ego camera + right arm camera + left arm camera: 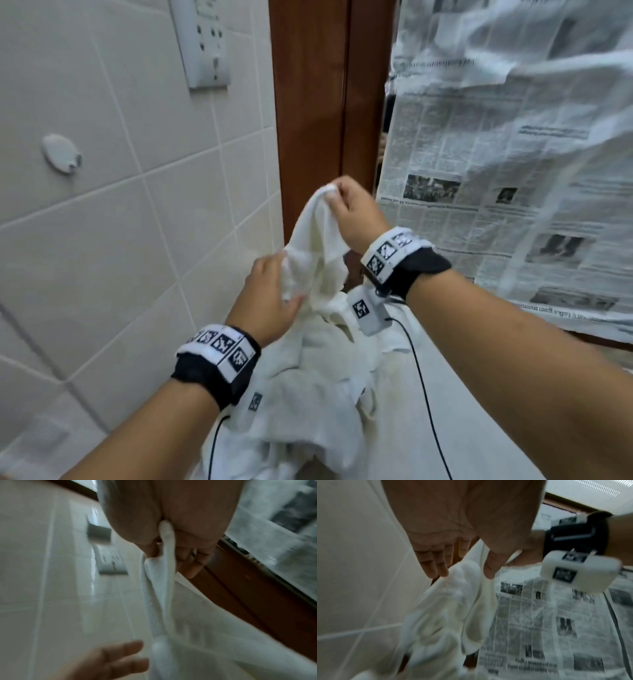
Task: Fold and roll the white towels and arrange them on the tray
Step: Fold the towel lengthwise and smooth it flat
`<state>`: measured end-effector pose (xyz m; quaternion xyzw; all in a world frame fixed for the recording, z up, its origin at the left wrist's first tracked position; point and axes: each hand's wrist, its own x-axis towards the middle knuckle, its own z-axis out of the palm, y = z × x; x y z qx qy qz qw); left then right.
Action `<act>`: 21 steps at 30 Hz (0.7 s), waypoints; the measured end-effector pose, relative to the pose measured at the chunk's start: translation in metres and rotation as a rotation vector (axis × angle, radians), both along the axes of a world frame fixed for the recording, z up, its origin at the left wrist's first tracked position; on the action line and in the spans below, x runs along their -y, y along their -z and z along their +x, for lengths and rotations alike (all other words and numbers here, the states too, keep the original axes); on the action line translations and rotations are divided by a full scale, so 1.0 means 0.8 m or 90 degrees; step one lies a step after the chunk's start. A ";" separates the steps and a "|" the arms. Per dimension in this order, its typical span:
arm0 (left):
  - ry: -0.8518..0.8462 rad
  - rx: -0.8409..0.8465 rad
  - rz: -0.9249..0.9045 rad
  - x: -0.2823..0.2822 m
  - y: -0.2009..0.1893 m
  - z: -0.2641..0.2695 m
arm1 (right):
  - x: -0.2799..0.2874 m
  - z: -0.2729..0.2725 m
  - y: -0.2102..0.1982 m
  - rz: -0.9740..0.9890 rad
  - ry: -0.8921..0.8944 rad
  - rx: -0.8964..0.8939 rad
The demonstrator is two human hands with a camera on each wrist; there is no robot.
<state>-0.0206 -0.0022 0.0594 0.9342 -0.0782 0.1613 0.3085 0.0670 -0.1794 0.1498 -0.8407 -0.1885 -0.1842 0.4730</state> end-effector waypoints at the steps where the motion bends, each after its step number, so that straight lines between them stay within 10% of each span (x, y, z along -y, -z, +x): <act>1: -0.010 0.032 -0.020 0.008 -0.022 0.005 | 0.002 -0.010 -0.034 0.011 -0.011 0.029; 11: 0.166 0.248 -0.129 0.117 -0.230 -0.024 | 0.119 -0.137 -0.235 0.115 -0.006 0.135; 21: 0.047 0.094 0.102 0.185 -0.218 -0.087 | 0.295 -0.254 -0.226 0.281 0.166 0.113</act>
